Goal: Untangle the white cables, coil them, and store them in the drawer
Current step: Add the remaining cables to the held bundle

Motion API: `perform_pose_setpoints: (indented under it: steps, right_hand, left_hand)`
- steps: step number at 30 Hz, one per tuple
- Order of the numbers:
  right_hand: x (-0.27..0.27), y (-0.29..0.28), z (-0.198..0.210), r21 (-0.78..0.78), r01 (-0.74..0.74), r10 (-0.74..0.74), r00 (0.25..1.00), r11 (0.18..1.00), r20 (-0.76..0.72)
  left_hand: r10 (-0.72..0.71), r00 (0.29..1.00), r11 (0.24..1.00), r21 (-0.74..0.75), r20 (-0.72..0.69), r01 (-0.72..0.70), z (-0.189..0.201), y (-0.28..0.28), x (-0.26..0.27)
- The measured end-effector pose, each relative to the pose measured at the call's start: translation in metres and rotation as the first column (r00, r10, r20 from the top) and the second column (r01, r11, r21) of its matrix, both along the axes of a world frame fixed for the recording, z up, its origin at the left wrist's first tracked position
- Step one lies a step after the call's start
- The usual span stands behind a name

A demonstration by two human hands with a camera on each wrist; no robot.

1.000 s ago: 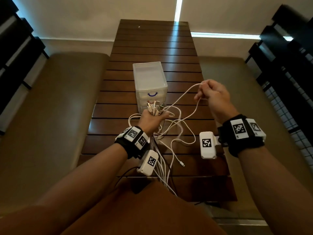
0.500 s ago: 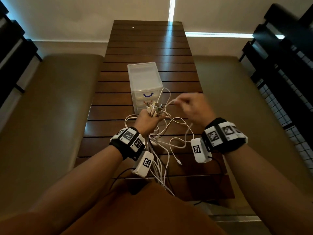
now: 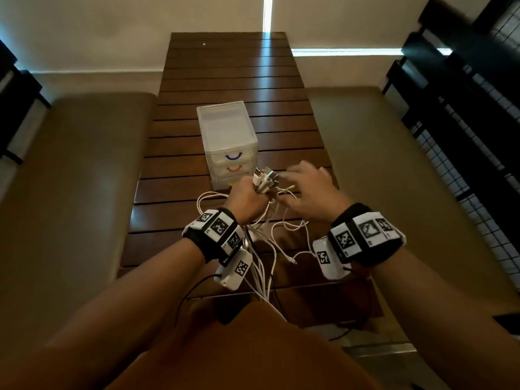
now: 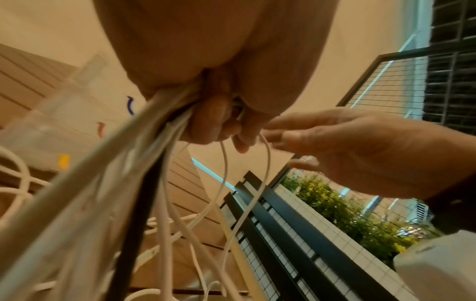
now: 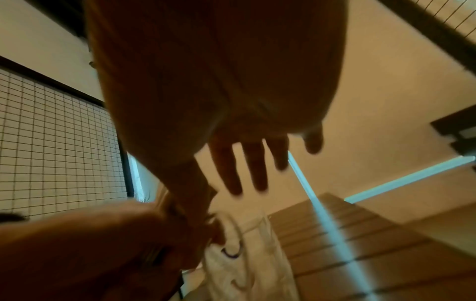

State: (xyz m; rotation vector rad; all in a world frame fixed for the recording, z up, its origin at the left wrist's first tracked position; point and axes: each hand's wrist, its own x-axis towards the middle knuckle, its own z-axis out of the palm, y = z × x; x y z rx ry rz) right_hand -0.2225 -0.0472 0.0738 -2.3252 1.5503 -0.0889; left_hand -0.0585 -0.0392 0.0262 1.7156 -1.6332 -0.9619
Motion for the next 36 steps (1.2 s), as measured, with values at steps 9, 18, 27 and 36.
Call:
perform_pose_setpoints:
  steps: [9,18,27,36]
  right_hand:
    - [-0.061,-0.009,0.043,0.005,0.595,-0.306,0.406,0.804,0.861]
    - [-0.018,0.016,0.011,-0.051,0.179,-0.173,0.978,0.982,0.114]
    - [-0.085,0.026,0.045,0.003,0.466,-0.329,0.621,0.885,0.711]
    - [-0.199,0.103,-0.069,0.387,0.833,-0.91,0.298,0.395,0.287]
  left_hand:
    - [0.054,0.998,0.989,0.14,0.032,-0.058,-0.013,-0.008,0.019]
    - [-0.177,0.984,0.984,-0.027,-0.032,0.176,0.012,-0.004,-0.014]
    - [-0.123,0.992,0.987,0.101,-0.018,0.124,0.007,-0.008,-0.021]
    - [-0.353,0.837,0.875,0.17,-0.419,0.454,0.053,0.017,-0.104]
